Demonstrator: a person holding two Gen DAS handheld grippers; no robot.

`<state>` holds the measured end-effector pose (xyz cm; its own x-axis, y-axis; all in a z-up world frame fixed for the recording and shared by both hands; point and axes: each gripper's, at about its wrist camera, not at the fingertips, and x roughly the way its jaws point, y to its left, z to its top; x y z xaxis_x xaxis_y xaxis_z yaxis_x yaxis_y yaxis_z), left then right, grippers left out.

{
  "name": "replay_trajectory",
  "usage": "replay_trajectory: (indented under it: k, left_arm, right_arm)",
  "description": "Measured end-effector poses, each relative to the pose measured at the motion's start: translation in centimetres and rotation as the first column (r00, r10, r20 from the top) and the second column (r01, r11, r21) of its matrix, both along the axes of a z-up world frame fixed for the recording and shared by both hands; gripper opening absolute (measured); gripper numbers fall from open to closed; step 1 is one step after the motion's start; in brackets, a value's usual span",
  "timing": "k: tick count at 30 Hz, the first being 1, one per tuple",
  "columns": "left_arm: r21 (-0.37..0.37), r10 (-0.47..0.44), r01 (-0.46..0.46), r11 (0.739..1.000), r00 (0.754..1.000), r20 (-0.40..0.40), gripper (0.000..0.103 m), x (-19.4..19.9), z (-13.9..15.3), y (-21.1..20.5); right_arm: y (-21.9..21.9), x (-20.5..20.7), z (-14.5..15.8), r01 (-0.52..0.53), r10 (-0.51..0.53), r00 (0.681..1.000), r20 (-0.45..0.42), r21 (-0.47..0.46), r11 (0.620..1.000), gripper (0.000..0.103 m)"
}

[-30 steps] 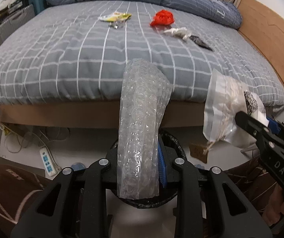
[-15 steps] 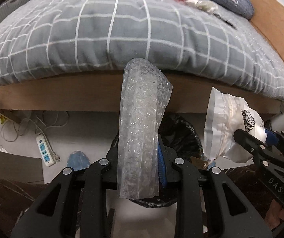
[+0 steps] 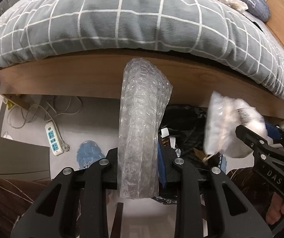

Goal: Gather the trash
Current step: 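Open the right tool to drop the bag while the left tool releases the bubble wrap into the bin, then move both tools back over the bed toward the yellow packet and tissue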

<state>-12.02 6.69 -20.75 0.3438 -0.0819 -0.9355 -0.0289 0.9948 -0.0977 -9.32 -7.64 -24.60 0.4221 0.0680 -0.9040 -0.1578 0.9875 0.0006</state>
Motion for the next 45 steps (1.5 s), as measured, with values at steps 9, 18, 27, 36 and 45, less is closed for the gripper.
replay_trajectory:
  k: [9, 18, 27, 36, 45]
  left_arm:
    - [0.0, -0.041, 0.041, 0.999, 0.999, -0.001, 0.026, 0.1, -0.2, -1.6]
    - [0.006, -0.105, 0.105, 0.994, 0.994, -0.01, 0.026, 0.5, -0.4, -5.1]
    - [0.019, -0.182, 0.182, 0.983, 0.983, -0.013, 0.028, 0.4, -0.4, -9.9]
    - [0.083, -0.182, 0.18, 0.98, 0.983, 0.017, 0.058, 0.3, 0.3, -10.1]
    - [0.122, -0.185, 0.17, 0.978, 0.974, 0.129, 0.09, 0.5, 3.5, -10.2]
  right_arm:
    - [-1.6, -0.6, 0.7, 0.029, -0.028, 0.998, 0.05, -0.017, 0.999, 0.088]
    - [-7.0, -1.9, 1.8, 0.123, -0.119, 0.989, 0.087, -0.04, 0.992, 0.095]
    - [-10.5, -2.6, 2.7, 0.192, -0.189, 0.977, 0.097, -0.019, 0.981, 0.095]
    - [-9.9, -2.2, 4.2, 0.185, -0.179, 0.974, 0.137, -0.036, 0.982, 0.095]
    - [-9.4, -1.8, 6.6, 0.186, -0.174, 0.963, 0.206, -0.039, 0.982, 0.095]
